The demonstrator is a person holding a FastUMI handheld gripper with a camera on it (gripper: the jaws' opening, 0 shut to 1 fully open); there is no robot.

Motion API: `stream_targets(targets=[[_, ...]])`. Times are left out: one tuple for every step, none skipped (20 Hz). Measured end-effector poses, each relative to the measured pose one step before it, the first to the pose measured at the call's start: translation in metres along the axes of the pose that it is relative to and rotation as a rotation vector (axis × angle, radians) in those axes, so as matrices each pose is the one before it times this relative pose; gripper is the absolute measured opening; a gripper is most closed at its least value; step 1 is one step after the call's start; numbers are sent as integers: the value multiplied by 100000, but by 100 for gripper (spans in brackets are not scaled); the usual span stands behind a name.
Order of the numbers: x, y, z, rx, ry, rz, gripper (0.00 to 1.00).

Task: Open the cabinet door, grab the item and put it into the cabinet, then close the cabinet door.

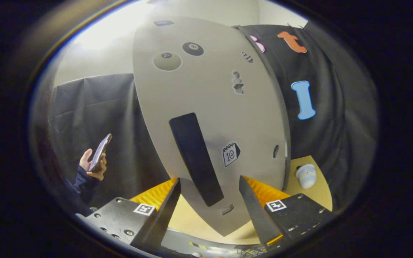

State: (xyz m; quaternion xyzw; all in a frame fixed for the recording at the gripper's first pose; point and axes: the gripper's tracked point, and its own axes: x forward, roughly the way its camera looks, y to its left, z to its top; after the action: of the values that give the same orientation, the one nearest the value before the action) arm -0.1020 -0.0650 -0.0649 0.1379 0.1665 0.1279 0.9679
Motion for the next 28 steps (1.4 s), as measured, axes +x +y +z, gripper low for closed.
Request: stream_targets(targets=[[603, -318, 261, -483, 850, 654, 97], [729, -13, 93, -144, 917, 1089, 97], [1006, 167, -32, -50, 243, 798, 97], [798, -144, 210, -88, 288, 567, 97], [382, -136, -231, -384, 579, 338, 97], [698, -34, 131, -159, -281, 682, 97], [1020, 226, 77, -324, 377, 1120, 97], [945, -248, 211, -1106, -187, -934, 97], [1151, -97, 361, -428, -281, 623, 98], [750, 63, 283, -546, 954, 42, 100], [811, 53, 287, -354, 53, 256, 100], [673, 17, 165, -1031, 347, -277, 100], [1119, 157, 43, -1237, -711, -811, 100], [972, 224, 92, -1312, -409, -719, 100], [731, 204, 100, -951, -449, -844, 100], [782, 52, 206, -149, -339, -844, 100], [581, -27, 84, 293, -336, -765, 100], [650, 37, 50, 283, 122, -778, 100], [779, 5, 55, 414, -236, -833, 100], [671, 49, 127, 9, -370, -956, 100], [96, 358, 30, 12, -430, -963, 100], [551, 197, 53, 78, -257, -672, 100], [399, 234, -52, -24, -129, -540, 100], [364, 216, -6, -172, -28, -538, 100], [-158, 87, 56, -379, -391, -329, 100], [185, 102, 134, -223, -429, -314, 100], [178, 107, 17, -79, -360, -377, 100], [201, 94, 107, 25, -489, -612, 100]])
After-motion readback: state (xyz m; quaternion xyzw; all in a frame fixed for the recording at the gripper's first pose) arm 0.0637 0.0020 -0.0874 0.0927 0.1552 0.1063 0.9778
